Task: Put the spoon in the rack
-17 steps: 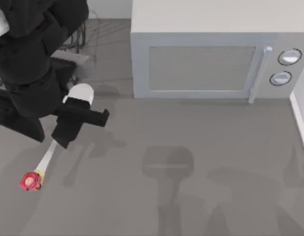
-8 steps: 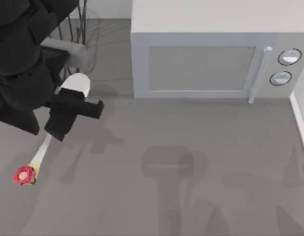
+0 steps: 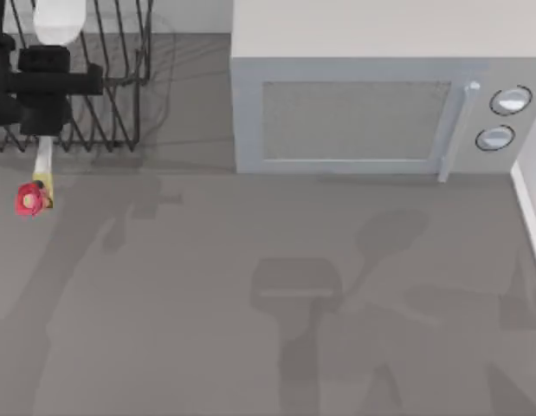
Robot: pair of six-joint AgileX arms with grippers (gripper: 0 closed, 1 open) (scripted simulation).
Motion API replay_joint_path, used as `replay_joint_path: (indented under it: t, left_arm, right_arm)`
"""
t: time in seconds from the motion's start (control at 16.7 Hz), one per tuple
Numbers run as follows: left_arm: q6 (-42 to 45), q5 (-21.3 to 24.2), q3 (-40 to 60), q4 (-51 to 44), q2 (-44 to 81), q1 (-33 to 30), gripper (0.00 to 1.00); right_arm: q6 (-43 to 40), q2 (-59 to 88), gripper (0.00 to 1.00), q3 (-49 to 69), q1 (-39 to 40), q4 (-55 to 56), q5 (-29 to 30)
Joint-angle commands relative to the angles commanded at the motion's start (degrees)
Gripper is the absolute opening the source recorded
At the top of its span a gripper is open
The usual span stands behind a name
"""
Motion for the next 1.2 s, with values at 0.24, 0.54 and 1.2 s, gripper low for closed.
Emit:
replay_joint_path:
  t: [0.24,0.54,1.2]
  left_arm:
    - [3.43,3.13,-6.13,20.74,-9.18,10.21,0.0]
    - [7.14,6.68,-12.52,41.26,-20.13,21.25,0.0]
    - [8.38,7.72,-14.37,49.1,-22.19,24.82,0.0]
  right_arm:
    - [0.0,0.0,1.0,0.0,0.0,0.0,0.0]
    - [0.0,0.0,1.0,0.0,0.0,0.0,0.0]
    - [0.0,0.0,1.0,0.0,0.0,0.0,0.0]
